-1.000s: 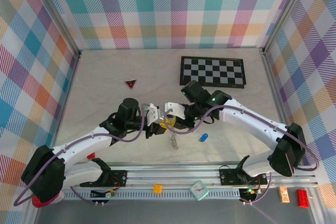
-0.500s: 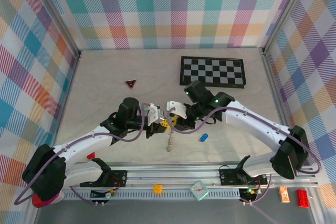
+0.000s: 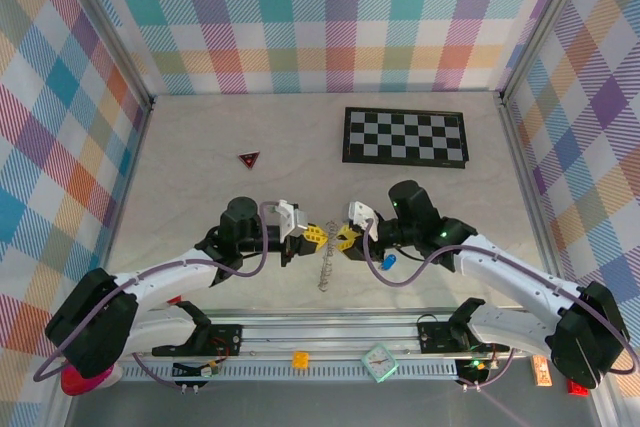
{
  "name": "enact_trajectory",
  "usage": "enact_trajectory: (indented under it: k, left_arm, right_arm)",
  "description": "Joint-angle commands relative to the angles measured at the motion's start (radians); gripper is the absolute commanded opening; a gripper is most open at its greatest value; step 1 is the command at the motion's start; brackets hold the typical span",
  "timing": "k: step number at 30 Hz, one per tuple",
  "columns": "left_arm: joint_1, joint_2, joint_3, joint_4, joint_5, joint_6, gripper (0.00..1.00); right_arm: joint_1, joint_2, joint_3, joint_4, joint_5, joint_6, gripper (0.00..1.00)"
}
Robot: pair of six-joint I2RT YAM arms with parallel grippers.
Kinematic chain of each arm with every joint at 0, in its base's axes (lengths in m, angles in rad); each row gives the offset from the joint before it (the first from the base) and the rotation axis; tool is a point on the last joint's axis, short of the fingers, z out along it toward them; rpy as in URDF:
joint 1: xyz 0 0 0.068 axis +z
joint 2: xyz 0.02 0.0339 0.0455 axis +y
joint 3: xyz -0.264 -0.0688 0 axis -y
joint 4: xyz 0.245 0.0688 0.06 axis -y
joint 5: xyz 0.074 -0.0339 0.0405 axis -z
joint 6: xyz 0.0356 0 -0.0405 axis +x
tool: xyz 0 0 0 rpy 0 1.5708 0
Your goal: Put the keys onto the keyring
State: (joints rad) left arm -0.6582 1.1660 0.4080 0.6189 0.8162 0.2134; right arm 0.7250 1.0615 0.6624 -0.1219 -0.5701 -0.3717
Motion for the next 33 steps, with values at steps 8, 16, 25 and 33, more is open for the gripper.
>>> enact_trajectory:
  k: [8, 16, 25, 33]
  left_arm:
    - [-0.009, 0.000, -0.009, 0.126, 0.067, -0.030, 0.00]
    - [-0.010, 0.008, -0.006, 0.127, 0.075, -0.029, 0.00]
    - [-0.010, -0.013, 0.009, 0.052, 0.017, -0.008, 0.18]
    - [-0.010, -0.026, 0.054, -0.056, 0.031, 0.027, 0.20]
  right_arm:
    - [0.001, 0.013, -0.001, 0.140, -0.063, 0.054, 0.25]
    - [0.001, 0.041, 0.017, 0.148, -0.100, 0.065, 0.14]
    - [0.001, 0.048, 0.055, 0.059, -0.103, 0.015, 0.00]
    - [0.001, 0.076, 0.133, -0.088, -0.085, -0.062, 0.00]
